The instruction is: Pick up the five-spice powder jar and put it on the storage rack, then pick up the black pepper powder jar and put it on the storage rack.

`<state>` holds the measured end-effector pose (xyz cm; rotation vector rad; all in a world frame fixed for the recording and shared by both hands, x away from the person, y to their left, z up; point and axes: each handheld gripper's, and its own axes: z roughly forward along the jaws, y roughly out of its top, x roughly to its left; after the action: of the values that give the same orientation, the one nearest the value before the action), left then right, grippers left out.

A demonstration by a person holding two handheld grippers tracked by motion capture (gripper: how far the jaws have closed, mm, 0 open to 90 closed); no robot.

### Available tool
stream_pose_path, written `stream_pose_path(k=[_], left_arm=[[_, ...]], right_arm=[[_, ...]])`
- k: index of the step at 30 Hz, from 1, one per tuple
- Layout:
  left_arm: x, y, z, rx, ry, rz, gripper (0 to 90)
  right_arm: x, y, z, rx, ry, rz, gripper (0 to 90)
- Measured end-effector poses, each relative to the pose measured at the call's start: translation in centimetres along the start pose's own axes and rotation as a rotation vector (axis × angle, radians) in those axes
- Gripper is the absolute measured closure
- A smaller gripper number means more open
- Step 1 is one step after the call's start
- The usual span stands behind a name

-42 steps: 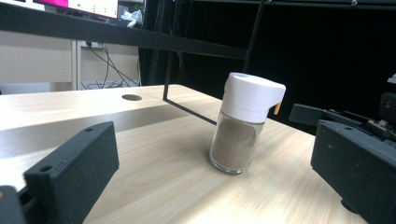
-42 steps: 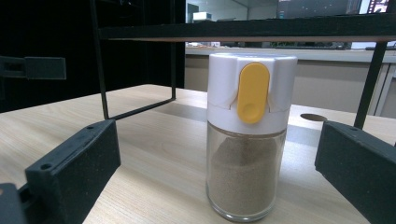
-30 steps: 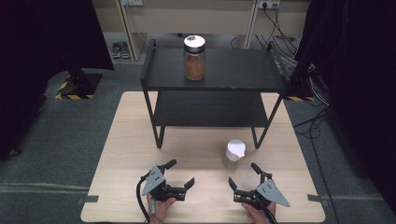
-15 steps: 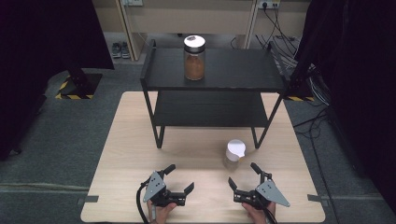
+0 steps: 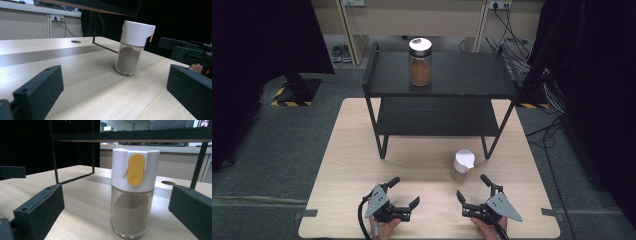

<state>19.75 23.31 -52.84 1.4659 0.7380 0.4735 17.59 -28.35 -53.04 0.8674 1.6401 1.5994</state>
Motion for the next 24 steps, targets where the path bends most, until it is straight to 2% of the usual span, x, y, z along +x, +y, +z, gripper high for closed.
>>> stream_pose_path(k=[24], left_arm=[[0.04,-0.12,-0.08,-0.007,0.001,-0.009,0.3]], right_arm=[[0.06,0.12,0.09,0.007,0.005,-0.01,0.4]])
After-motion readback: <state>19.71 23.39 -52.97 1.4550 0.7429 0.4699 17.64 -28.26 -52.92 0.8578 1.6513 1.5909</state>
